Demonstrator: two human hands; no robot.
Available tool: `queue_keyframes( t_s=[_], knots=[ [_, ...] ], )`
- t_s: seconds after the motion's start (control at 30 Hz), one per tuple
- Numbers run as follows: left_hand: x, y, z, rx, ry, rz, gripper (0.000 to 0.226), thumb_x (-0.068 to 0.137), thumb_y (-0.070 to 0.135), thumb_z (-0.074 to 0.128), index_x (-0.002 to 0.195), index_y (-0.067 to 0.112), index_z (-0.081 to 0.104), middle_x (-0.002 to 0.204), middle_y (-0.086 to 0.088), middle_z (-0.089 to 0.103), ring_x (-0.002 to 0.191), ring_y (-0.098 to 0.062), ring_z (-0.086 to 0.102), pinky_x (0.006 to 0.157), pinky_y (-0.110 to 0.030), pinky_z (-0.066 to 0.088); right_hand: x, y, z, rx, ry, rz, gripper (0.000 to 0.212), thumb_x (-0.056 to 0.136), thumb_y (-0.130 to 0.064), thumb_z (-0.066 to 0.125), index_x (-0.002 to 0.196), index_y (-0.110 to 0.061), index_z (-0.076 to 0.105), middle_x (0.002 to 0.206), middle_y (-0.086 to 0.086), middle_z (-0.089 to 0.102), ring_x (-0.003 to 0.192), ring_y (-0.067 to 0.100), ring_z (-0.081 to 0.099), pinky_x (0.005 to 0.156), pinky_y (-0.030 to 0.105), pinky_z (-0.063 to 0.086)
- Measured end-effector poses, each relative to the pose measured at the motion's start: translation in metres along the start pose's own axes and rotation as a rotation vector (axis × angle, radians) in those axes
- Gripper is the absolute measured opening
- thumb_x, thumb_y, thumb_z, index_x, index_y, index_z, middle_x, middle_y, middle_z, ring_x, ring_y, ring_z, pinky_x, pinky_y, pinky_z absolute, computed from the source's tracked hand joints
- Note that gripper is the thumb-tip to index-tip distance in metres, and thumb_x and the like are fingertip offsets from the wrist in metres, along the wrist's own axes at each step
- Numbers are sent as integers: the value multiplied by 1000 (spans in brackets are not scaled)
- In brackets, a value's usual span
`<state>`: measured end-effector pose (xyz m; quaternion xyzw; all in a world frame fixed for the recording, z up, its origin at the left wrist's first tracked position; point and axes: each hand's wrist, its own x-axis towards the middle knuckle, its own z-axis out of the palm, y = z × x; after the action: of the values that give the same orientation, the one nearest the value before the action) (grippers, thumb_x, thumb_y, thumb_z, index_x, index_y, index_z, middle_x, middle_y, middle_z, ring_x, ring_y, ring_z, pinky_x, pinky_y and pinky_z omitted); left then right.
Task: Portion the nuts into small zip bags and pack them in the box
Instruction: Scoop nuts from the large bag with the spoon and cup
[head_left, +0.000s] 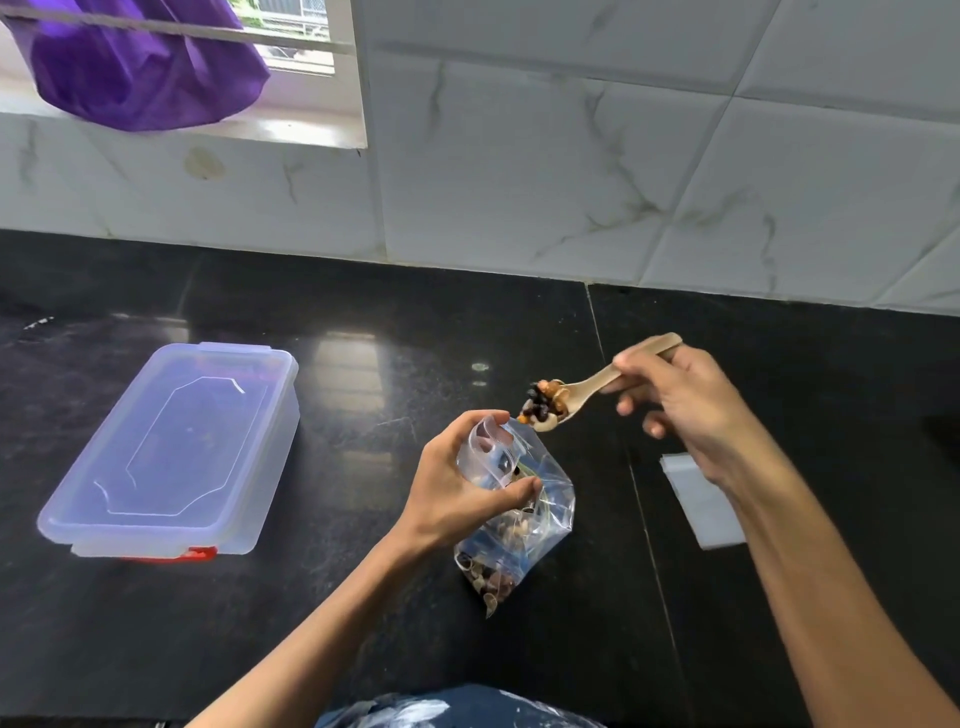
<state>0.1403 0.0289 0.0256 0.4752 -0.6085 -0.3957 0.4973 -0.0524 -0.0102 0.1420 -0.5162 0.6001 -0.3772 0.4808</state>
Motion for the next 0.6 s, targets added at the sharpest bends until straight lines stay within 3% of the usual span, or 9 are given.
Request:
queue_keyframes(
  t_s=[0.1,0.33,0.47,0.6],
  knots=[
    [3,0,1,-13,-18,-19,55,62,23,86,111,16,62,98,8,68,92,-6,63,79,-11,45,-4,-3,18,-25,-42,-34,16,93,-16,55,80,-14,62,69,0,70,53,6,57,40,18,34],
    [4,3,3,-41,0,-50,47,62,17,83,105,16,62,93,6,67,88,-7,64,76,-12,47,-9,9,31,-114,-36,-100,10,93,-20,56,88,-15,62,79,4,70,59,7,59,44,10,38],
    [2,2,2,-59,6,-50,47,63,15,83,105,19,61,95,6,67,91,-10,65,79,-15,49,-10,13,29,-100,-16,-71,12,94,-21,55,90,-12,62,78,2,70,60,8,59,42,17,39],
    [2,1,2,-72,7,-53,46,65,13,81,106,20,61,98,5,68,93,-10,65,82,-15,49,-7,17,27,-112,5,-70,12,94,-22,55,89,-14,62,79,2,70,60,8,59,44,15,39]
  ],
)
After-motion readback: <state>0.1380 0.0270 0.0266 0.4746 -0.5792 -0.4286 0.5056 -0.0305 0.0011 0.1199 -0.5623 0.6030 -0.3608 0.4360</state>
